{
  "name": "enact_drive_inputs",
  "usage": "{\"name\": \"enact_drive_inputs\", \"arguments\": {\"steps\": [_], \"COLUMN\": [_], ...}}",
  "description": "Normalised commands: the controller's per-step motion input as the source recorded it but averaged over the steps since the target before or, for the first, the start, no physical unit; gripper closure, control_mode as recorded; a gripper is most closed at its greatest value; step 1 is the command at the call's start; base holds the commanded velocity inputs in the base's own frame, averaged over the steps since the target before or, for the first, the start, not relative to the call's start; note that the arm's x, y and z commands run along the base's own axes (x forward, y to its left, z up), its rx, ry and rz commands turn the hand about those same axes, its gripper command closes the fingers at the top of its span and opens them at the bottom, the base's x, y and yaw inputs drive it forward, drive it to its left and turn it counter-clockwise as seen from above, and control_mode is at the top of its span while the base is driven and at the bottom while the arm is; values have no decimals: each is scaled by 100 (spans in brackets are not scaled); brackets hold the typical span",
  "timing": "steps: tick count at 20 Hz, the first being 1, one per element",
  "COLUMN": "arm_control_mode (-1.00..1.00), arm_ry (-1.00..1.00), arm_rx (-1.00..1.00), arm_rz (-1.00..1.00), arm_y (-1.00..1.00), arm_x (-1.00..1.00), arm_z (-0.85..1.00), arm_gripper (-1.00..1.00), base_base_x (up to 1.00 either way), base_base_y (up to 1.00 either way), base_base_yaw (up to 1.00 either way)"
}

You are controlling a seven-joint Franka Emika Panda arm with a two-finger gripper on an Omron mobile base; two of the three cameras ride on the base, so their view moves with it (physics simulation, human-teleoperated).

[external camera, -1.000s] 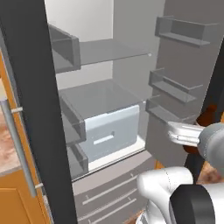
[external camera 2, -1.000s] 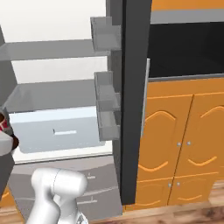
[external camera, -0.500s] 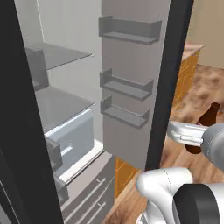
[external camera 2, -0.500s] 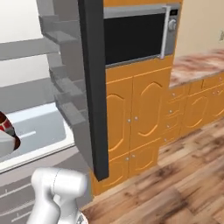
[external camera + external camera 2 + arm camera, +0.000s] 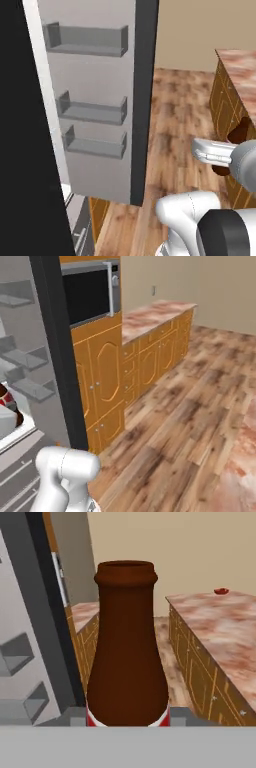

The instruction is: Open the fridge, grab two sodas, and place both sodas inside the bowl with ice on the dining counter.

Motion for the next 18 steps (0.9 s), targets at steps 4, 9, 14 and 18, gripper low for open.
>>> {"name": "enact_drive_inputs", "arguments": {"steps": [4, 9, 14, 18], "arm_control_mode": [100, 100, 100, 100], "arm_ry": [0, 0, 0, 0], "arm_rx": [0, 0, 0, 0], "arm_rz": [0, 0, 0, 0], "arm_y": [0, 0, 0, 0], "arm_x": [0, 0, 0, 0], "arm_z": [0, 0, 0, 0], "arm_gripper": [100, 100, 100, 100], "base_base_x": [-5, 31, 60, 95], "base_base_y": [-4, -41, -54, -29], "base_base_yaw": [-65, -53, -36, -13]}}
